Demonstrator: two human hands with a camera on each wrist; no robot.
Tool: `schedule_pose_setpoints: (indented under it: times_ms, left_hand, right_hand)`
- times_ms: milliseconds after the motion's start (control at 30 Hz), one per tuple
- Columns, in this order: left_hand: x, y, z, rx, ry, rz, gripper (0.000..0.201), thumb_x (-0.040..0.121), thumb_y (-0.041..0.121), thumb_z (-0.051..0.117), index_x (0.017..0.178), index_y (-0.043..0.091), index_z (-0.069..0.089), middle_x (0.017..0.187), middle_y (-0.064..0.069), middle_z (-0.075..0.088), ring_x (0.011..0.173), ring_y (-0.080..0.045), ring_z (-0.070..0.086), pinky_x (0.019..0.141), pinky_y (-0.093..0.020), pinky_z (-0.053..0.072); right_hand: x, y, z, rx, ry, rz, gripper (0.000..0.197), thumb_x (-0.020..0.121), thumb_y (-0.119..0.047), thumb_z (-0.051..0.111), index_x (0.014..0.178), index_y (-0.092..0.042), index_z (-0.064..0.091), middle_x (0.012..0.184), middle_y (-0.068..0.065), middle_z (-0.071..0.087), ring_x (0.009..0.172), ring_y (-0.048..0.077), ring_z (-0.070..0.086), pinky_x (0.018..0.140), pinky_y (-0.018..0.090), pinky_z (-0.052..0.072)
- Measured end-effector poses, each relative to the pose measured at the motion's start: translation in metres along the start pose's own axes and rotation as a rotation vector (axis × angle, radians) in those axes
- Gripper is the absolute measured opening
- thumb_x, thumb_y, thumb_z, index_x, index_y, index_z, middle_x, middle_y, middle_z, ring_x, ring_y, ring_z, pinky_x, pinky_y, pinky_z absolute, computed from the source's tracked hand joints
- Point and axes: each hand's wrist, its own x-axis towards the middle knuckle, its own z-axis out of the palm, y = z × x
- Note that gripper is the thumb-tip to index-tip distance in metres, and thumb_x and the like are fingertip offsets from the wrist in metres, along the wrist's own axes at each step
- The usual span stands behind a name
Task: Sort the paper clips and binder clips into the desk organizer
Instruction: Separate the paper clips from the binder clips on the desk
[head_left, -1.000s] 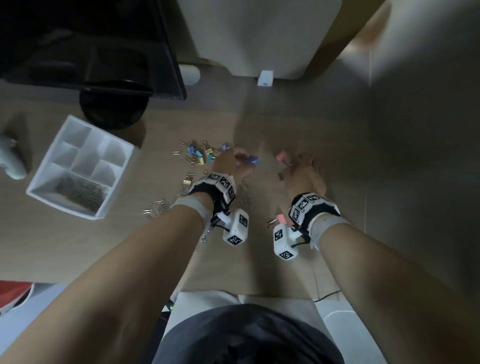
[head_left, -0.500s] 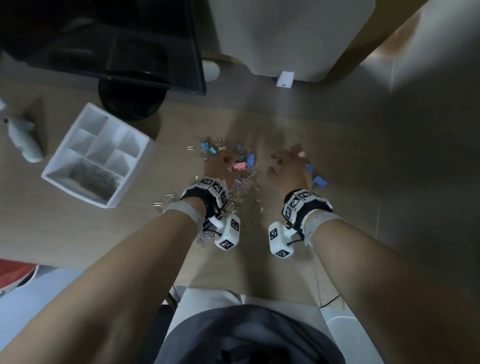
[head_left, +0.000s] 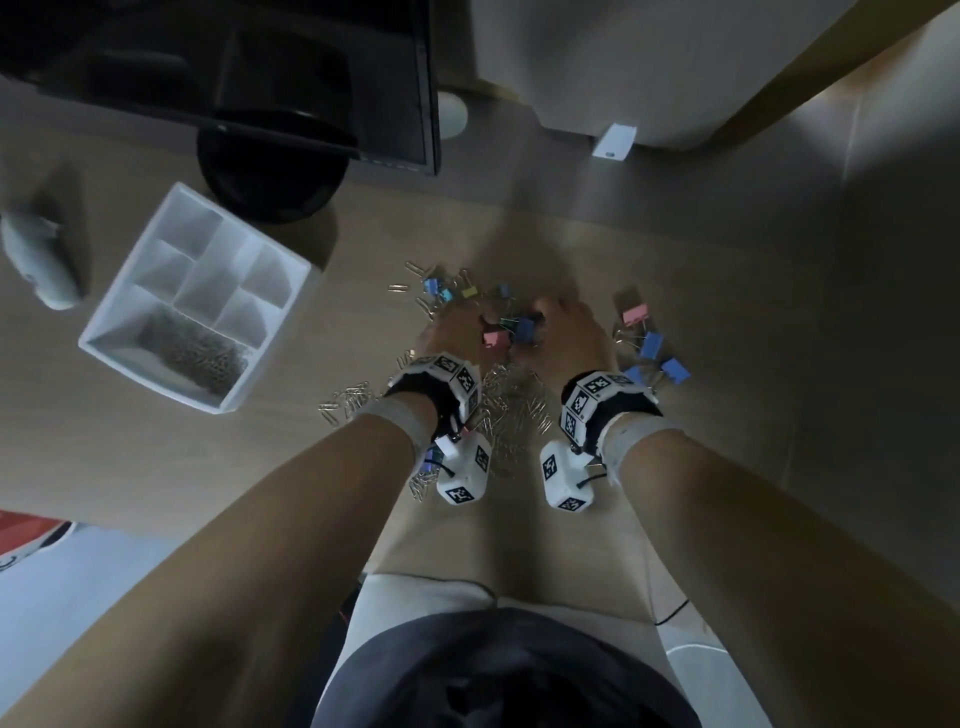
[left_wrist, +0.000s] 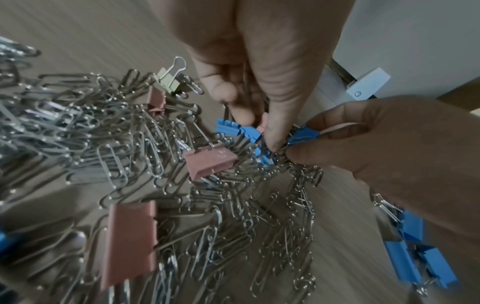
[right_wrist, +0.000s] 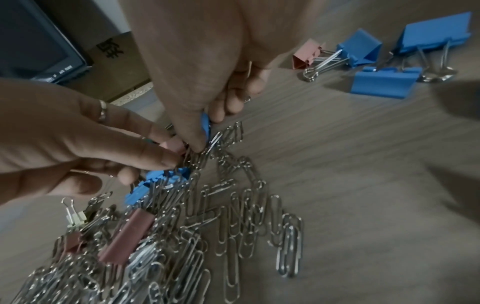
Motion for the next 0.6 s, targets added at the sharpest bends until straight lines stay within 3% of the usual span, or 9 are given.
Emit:
schedule_pose_setpoints:
  times_ms: [133,233,300,367,467,600]
  left_hand:
    - [0.002,0.002,-0.004,-0.023,-0.024,0.028,0.022,0.069,0.041,0.068,0.083,0.035,0.052,0.096,0.000,0.067,0.088,-0.023,0.066,0.084,-0.037,0.055]
    - [0.001,0.001,-0.003,-0.029,0.029,0.007,0.025,0.076,0.031,0.075,0.083,0.035,0.052,0.093,0.006,0.064,0.085,-0.017,0.065,0.080,-0.029,0.054]
    - [0.004,0.000,0.000,-0.029,0.023,0.006,0.025,0.077,0.031,0.076,0.082,0.035,0.053,0.092,0.004,0.066,0.087,-0.018,0.066,0.081,-0.031,0.056]
    - [0.003,0.003,-0.001,0.006,-0.024,0.010,0.012,0.081,0.034,0.074,0.086,0.032,0.064,0.093,0.000,0.071,0.088,-0.020,0.068,0.083,-0.036,0.057]
    - [0.004,0.001,-0.003,0.035,-0.026,0.021,0.023,0.088,0.036,0.068,0.105,0.022,0.073,0.099,-0.002,0.073,0.090,-0.020,0.068,0.082,-0.031,0.055]
    - [0.003,0.000,-0.003,0.090,-0.001,0.030,0.024,0.091,0.034,0.065,0.108,0.020,0.072,0.107,-0.004,0.072,0.096,-0.020,0.066,0.079,-0.026,0.047]
  right_hand:
    - [-0.003,0.006,0.000,0.147,0.029,0.012,0.037,0.078,-0.048,0.065,0.109,-0.029,0.059,0.103,-0.004,0.064,0.099,0.019,0.061,0.082,0.038,0.054]
    - [-0.009,0.011,-0.006,0.241,0.048,0.018,0.034,0.075,-0.045,0.068,0.107,-0.034,0.060,0.099,-0.010,0.064,0.096,0.015,0.061,0.081,0.033,0.051]
    - [-0.014,0.014,-0.014,0.294,0.115,0.025,0.031,0.080,-0.042,0.068,0.109,-0.033,0.062,0.094,-0.014,0.061,0.094,0.014,0.059,0.078,0.030,0.046]
    - [-0.017,0.016,-0.023,0.354,0.198,0.061,0.034,0.086,-0.050,0.061,0.114,-0.032,0.061,0.096,-0.012,0.065,0.089,0.012,0.061,0.075,0.029,0.048]
    - [-0.010,0.019,-0.031,0.348,0.249,0.143,0.035,0.093,-0.054,0.051,0.114,-0.029,0.062,0.097,-0.008,0.069,0.086,0.012,0.060,0.064,0.023,0.039]
    - [0.003,0.020,-0.034,0.254,0.223,0.240,0.041,0.094,-0.061,0.041,0.114,-0.030,0.059,0.106,0.004,0.067,0.098,0.026,0.064,0.072,0.031,0.043]
